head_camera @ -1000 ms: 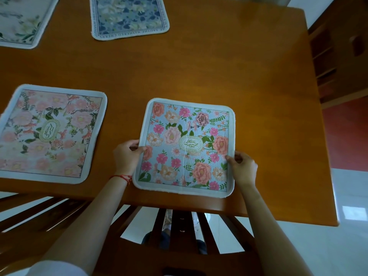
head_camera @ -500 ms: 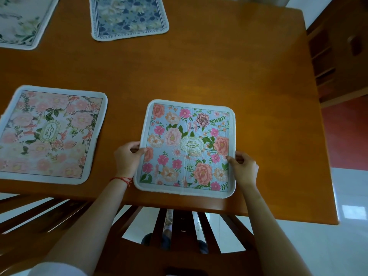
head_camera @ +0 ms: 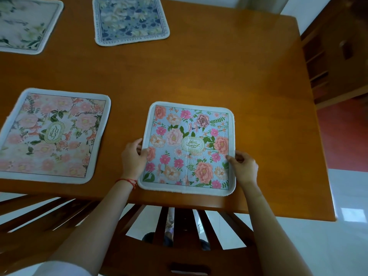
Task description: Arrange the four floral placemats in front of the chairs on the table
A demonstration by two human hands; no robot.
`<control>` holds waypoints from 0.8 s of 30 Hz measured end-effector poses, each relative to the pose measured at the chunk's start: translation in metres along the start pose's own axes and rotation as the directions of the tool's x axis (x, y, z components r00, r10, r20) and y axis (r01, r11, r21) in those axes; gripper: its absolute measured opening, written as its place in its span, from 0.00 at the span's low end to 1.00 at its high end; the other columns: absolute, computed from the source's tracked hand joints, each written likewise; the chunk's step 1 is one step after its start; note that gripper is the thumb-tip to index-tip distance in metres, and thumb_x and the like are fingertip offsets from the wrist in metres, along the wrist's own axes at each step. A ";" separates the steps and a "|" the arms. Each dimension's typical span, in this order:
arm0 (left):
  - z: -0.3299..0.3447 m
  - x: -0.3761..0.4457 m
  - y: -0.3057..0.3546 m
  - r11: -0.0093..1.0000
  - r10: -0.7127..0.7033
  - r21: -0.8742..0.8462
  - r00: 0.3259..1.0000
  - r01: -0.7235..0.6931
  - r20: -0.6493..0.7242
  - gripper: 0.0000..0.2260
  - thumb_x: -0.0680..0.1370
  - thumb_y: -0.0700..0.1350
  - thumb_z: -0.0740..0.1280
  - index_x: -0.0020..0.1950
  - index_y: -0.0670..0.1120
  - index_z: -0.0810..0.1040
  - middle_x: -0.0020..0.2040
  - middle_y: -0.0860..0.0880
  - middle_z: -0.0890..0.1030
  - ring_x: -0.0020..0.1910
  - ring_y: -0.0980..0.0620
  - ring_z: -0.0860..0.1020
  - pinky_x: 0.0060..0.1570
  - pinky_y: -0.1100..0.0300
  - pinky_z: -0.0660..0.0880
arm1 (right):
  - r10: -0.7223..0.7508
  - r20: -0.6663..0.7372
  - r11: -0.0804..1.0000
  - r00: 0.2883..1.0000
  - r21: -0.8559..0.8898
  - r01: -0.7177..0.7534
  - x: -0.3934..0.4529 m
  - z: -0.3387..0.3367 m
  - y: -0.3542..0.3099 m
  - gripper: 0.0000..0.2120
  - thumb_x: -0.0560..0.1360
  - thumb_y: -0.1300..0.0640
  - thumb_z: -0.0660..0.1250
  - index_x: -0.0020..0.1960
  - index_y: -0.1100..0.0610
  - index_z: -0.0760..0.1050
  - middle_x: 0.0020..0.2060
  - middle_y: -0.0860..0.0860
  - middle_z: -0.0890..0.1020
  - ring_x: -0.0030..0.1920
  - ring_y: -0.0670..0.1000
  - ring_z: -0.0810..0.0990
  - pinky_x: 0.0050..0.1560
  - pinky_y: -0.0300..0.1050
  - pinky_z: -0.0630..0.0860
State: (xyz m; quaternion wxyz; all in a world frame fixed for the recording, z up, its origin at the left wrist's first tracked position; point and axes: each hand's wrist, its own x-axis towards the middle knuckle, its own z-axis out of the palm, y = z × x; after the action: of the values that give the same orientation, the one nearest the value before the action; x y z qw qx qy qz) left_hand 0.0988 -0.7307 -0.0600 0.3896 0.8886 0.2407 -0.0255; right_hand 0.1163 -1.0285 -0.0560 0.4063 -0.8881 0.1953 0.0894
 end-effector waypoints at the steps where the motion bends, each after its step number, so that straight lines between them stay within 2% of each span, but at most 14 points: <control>1: 0.000 -0.003 0.002 1.000 0.015 0.018 1.000 -0.015 0.009 0.17 0.76 0.43 0.65 0.64 0.41 0.72 0.56 0.40 0.76 0.55 0.43 0.76 0.48 0.59 0.73 | -0.006 -0.006 1.000 1.000 -0.016 0.006 -0.003 0.000 0.000 0.12 0.74 0.56 0.67 0.55 0.60 0.77 0.44 0.49 0.79 0.40 0.46 0.77 0.32 0.32 0.72; 3: -0.001 -0.012 0.008 0.996 0.066 0.060 0.997 -0.068 0.037 0.16 0.76 0.44 0.65 0.63 0.40 0.73 0.58 0.40 0.73 0.59 0.43 0.73 0.53 0.57 0.71 | -0.038 -0.019 0.995 0.999 -0.090 0.036 -0.009 0.000 0.000 0.13 0.75 0.52 0.66 0.55 0.59 0.77 0.47 0.53 0.79 0.46 0.52 0.79 0.39 0.44 0.78; 4: -0.003 -0.016 0.009 0.991 0.103 0.081 0.993 -0.107 0.052 0.16 0.76 0.44 0.65 0.62 0.39 0.73 0.59 0.40 0.73 0.60 0.43 0.71 0.54 0.57 0.70 | -0.047 -0.017 0.991 0.999 -0.129 0.044 -0.014 0.000 -0.002 0.15 0.75 0.52 0.64 0.57 0.59 0.76 0.50 0.55 0.78 0.49 0.55 0.78 0.43 0.47 0.77; 7: -0.007 -0.023 0.009 0.961 0.231 0.132 0.968 -0.243 0.096 0.14 0.76 0.43 0.65 0.60 0.40 0.74 0.58 0.41 0.75 0.59 0.44 0.72 0.55 0.57 0.70 | -0.098 0.014 0.971 0.995 -0.216 0.099 -0.029 0.001 -0.013 0.17 0.77 0.55 0.62 0.64 0.60 0.71 0.58 0.58 0.76 0.56 0.56 0.76 0.47 0.45 0.73; 10: -0.013 -0.032 0.011 0.921 0.331 0.176 0.936 -0.348 0.121 0.14 0.77 0.42 0.64 0.61 0.40 0.73 0.54 0.43 0.77 0.55 0.45 0.74 0.54 0.56 0.73 | -0.189 0.042 0.946 0.981 -0.260 0.194 -0.048 0.002 -0.027 0.17 0.77 0.58 0.62 0.65 0.58 0.71 0.60 0.58 0.75 0.59 0.57 0.74 0.53 0.49 0.74; 13: -0.019 -0.045 0.014 0.868 0.422 0.229 0.898 -0.439 0.122 0.15 0.77 0.43 0.64 0.62 0.41 0.73 0.52 0.44 0.78 0.53 0.46 0.74 0.52 0.54 0.74 | -0.247 0.052 0.928 0.968 -0.276 0.252 -0.063 0.002 -0.036 0.18 0.76 0.58 0.63 0.66 0.59 0.70 0.63 0.57 0.74 0.62 0.57 0.71 0.58 0.51 0.71; 17: -0.029 -0.062 0.012 0.813 0.487 0.314 0.868 -0.490 0.094 0.08 0.76 0.45 0.64 0.53 0.43 0.75 0.45 0.46 0.77 0.46 0.47 0.75 0.41 0.58 0.72 | -0.319 0.080 0.894 0.944 -0.306 0.328 -0.081 -0.003 -0.043 0.18 0.77 0.55 0.62 0.66 0.58 0.69 0.64 0.56 0.73 0.64 0.55 0.70 0.60 0.50 0.70; 19: -0.035 -0.072 0.010 0.803 0.503 0.329 0.861 -0.497 0.074 0.09 0.76 0.45 0.65 0.54 0.43 0.75 0.46 0.46 0.78 0.46 0.47 0.76 0.41 0.60 0.69 | -0.358 0.105 0.868 0.928 -0.329 0.372 -0.090 -0.006 -0.045 0.19 0.77 0.54 0.61 0.67 0.59 0.69 0.65 0.56 0.72 0.65 0.56 0.69 0.62 0.49 0.68; 24: -0.050 -0.111 0.014 0.795 0.506 0.385 0.863 -0.469 0.006 0.15 0.74 0.43 0.69 0.57 0.38 0.75 0.50 0.40 0.80 0.49 0.40 0.78 0.45 0.50 0.76 | -0.478 0.168 0.795 0.862 -0.334 0.506 -0.111 -0.013 -0.048 0.19 0.78 0.55 0.59 0.67 0.60 0.68 0.66 0.56 0.72 0.66 0.55 0.68 0.63 0.49 0.67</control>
State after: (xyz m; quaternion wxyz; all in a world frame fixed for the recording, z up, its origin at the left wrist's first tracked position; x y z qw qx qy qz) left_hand -0.0002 -0.7491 0.0097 0.1942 0.9781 0.0129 0.0735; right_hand 0.0352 -0.9792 0.0204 0.2494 -0.9640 -0.0777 0.0488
